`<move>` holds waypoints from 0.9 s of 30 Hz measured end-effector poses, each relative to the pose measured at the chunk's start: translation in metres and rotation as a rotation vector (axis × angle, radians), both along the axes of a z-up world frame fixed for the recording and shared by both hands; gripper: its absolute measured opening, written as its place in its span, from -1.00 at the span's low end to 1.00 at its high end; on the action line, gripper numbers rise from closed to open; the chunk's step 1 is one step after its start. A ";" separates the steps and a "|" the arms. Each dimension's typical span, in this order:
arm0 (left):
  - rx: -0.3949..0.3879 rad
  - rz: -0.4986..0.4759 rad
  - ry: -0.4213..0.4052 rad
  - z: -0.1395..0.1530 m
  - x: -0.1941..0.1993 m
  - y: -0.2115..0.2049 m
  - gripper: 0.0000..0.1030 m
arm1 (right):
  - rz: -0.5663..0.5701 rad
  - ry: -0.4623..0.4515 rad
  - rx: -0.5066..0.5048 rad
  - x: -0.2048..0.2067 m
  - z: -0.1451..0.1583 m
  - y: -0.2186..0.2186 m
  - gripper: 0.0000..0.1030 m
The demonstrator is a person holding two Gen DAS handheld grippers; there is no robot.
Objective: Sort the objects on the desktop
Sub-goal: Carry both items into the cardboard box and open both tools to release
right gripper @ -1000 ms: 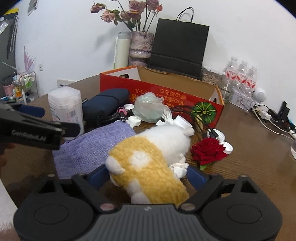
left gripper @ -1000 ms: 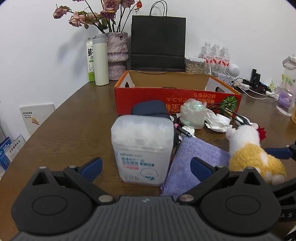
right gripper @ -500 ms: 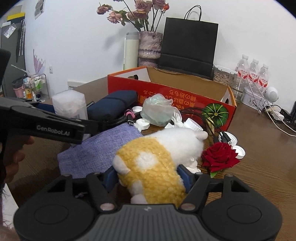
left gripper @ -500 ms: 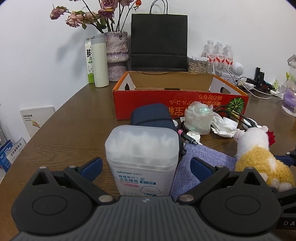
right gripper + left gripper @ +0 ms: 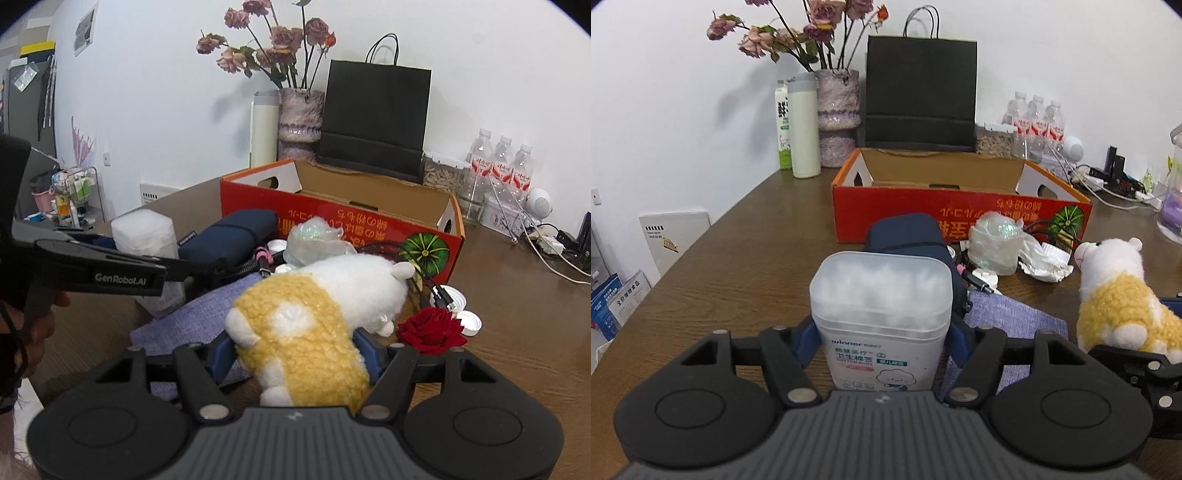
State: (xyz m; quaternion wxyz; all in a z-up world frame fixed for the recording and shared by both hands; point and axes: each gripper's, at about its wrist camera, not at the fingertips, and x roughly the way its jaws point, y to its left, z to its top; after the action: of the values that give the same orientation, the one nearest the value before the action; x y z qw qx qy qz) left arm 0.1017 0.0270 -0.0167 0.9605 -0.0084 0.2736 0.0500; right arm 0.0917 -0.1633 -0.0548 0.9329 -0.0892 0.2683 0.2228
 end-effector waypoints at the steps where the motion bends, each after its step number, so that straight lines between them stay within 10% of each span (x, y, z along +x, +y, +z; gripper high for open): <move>1: 0.003 0.001 -0.006 0.001 -0.001 0.000 0.32 | 0.001 -0.004 0.001 0.000 0.002 0.000 0.27; 27: -0.063 -0.105 -0.206 0.096 0.096 0.002 0.32 | -0.008 -0.218 0.046 0.110 0.071 -0.001 0.27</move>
State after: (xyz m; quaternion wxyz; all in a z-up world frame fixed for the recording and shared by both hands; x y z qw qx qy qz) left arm 0.1974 0.0291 0.0797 0.9841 -0.0293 0.1751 -0.0103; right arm 0.2013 -0.1647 0.0163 0.9593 -0.0903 0.1602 0.2141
